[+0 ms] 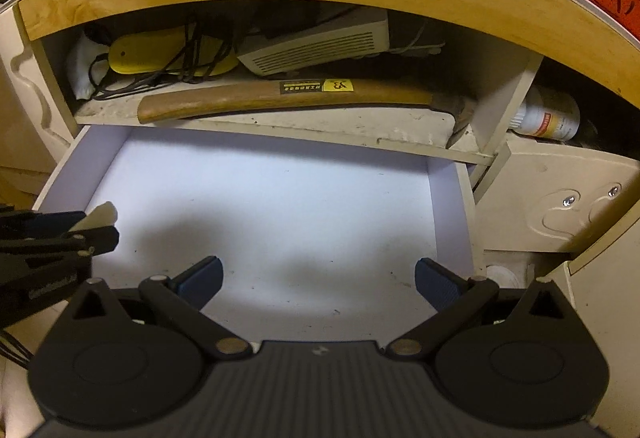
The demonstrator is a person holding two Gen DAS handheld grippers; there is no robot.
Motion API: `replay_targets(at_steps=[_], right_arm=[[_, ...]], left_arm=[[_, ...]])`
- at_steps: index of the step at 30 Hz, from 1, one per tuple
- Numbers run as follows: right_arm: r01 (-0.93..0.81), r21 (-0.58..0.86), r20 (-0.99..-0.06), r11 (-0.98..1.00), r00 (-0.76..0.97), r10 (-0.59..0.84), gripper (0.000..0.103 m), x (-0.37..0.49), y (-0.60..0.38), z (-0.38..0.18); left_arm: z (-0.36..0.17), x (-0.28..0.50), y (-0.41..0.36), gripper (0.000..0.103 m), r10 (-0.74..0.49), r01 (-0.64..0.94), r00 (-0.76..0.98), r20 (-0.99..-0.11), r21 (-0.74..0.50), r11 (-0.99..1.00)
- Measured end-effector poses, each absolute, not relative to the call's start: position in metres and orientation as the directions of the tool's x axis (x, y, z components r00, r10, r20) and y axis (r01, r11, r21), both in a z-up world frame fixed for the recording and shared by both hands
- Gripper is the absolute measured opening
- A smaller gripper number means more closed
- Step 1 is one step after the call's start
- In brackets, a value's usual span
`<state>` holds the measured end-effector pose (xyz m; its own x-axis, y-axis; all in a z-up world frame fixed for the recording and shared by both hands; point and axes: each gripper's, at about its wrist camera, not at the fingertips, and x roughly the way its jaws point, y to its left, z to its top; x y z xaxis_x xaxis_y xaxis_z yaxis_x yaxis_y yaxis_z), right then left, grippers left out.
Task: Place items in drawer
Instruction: 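Lower the held white object into the open drawer with the left gripper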
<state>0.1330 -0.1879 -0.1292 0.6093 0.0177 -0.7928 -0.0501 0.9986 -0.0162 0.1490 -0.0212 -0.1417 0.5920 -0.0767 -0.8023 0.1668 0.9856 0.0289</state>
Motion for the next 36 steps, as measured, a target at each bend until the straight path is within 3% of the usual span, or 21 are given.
replay_targets(at_steps=[36], right_arm=[[-0.048,0.002,-0.808,0.999,0.589,0.030,0.103,0.136,-0.177,-0.139]], left_arm=[[-0.203,0.208,-0.029,0.029,-0.059,0.147,0.426,-0.903,0.005,0.989]])
